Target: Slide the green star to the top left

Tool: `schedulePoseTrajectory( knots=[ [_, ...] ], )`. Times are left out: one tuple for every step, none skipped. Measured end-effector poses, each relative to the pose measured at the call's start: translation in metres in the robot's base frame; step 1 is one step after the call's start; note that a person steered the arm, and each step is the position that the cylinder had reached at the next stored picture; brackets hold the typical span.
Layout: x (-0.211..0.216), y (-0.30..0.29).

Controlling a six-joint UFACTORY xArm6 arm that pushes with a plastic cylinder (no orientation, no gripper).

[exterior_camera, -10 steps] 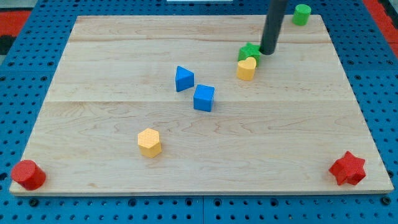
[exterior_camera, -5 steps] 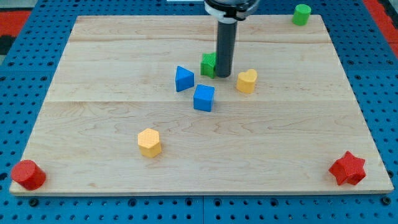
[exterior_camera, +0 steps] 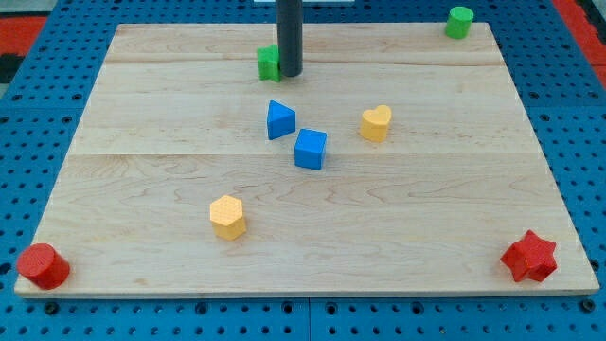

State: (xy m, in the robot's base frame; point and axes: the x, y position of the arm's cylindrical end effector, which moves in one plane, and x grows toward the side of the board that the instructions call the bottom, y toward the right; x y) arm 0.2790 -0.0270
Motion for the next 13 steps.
schedulePoseTrajectory(
  knots=[
    [-0.030, -0.026],
    [-0.049, -0.083],
    [-0.056, -0.154],
    [-0.030, -0.173],
    [0.026, -0.181],
    [0.036, -0.210],
    [0.024, -0.215],
    [0.017, -0.215],
    [-0.006, -0.212],
    [-0.027, -0.212],
    [-0.041, -0.212],
    [-0.051, -0.212],
    [-0.032, -0.182]
  ],
)
